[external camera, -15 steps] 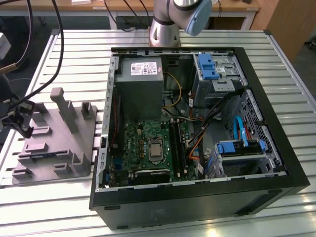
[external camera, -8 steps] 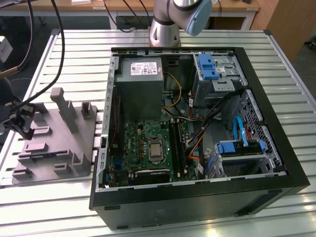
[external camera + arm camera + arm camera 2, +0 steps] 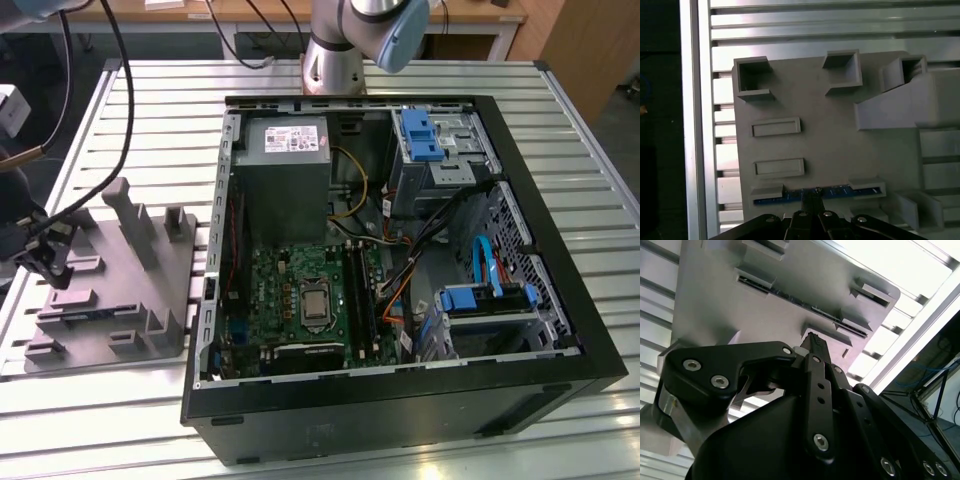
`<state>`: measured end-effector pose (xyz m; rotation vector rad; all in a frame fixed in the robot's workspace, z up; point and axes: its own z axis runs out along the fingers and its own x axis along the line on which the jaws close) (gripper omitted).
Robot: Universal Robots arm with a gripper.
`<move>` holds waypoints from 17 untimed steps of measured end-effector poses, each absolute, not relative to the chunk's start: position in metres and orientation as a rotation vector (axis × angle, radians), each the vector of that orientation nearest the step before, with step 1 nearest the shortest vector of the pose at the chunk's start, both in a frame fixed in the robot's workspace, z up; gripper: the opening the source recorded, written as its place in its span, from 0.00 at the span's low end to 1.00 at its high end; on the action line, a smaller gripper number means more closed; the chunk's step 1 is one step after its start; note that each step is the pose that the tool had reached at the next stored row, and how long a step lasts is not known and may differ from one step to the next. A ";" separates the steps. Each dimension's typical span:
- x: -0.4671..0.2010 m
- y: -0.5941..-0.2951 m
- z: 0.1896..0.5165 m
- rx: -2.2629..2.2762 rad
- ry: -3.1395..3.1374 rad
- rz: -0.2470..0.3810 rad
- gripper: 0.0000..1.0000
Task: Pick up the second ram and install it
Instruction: 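Reach for the second ram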
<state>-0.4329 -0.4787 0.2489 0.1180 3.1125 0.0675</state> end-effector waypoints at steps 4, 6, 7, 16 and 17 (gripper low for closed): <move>-0.433 -0.480 0.243 0.118 3.112 0.067 0.10; -0.433 -0.480 0.240 0.118 3.113 0.062 0.10; -0.433 -0.480 0.239 0.117 3.113 0.056 0.10; -0.430 -0.480 0.231 0.088 3.113 -0.010 0.10; -0.429 -0.480 0.230 0.084 3.113 -0.017 0.10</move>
